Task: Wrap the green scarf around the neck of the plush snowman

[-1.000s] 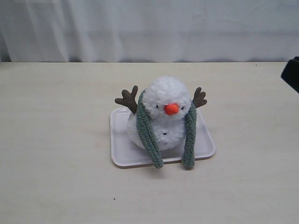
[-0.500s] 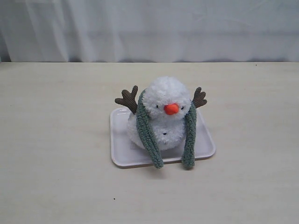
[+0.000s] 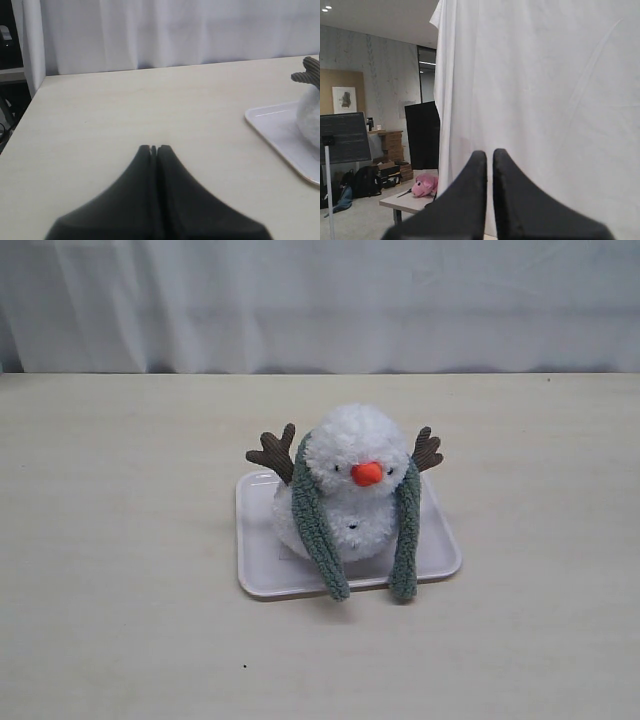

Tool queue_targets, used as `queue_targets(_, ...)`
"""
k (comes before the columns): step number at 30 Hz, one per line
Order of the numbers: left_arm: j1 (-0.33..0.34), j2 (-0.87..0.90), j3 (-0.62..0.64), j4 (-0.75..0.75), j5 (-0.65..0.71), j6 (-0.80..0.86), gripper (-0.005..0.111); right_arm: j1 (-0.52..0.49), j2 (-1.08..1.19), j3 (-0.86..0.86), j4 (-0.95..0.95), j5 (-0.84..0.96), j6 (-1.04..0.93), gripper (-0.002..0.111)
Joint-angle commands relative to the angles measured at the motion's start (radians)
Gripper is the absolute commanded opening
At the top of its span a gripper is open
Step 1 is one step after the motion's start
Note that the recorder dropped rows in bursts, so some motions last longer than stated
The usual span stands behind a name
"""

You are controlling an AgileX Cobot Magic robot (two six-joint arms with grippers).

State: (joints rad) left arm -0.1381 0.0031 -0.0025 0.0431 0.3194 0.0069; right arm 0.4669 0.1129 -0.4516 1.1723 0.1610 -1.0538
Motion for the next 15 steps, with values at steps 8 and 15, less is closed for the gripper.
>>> queue_targets(8,0.003,-0.003,0.003,-0.004,-0.010,-0.002,0.000,0.002,-0.003,0.004,-0.011,0.001,-0.001,0.004)
queue_targets(15,0.003,-0.003,0.003,-0.004,-0.010,-0.002,0.000,0.002,-0.004,0.016,-0.011,0.001,-0.001,0.004)
